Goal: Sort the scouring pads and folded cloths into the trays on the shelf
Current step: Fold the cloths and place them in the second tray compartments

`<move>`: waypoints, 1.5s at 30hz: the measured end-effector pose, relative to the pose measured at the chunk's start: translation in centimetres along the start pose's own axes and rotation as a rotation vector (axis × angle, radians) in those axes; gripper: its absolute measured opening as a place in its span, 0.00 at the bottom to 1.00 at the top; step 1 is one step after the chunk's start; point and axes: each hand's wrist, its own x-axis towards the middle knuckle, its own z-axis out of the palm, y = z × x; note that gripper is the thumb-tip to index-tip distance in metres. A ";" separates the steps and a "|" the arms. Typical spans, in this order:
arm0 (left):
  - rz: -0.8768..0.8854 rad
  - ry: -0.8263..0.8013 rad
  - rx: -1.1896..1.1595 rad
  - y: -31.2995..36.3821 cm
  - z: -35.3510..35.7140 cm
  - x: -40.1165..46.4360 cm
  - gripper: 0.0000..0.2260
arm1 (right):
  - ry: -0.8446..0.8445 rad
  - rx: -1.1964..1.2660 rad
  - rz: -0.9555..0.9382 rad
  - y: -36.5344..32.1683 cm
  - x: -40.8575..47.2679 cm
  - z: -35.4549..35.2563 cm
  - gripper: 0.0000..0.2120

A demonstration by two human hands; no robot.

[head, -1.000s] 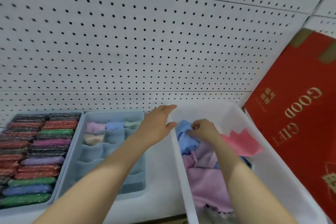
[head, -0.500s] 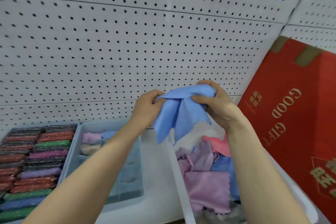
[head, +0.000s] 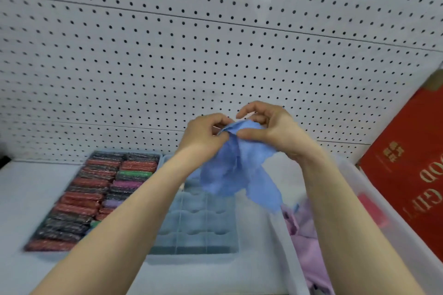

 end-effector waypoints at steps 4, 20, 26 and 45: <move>-0.081 0.089 0.111 -1.8 -3.5 -0.2 0.20 | 0.125 -0.293 0.012 -0.5 1.3 -0.3 0.08; -0.325 0.226 -0.702 -5.0 -12.6 -2.8 0.08 | 0.109 0.455 0.014 -1.0 0.3 0.3 0.06; -0.526 0.517 -0.622 -6.8 -9.7 -3.5 0.06 | 0.371 0.250 0.198 1.5 3.0 3.9 0.02; -0.033 0.133 -0.248 0.2 -2.3 -5.1 0.21 | 0.298 0.240 -0.054 -0.4 2.4 9.0 0.09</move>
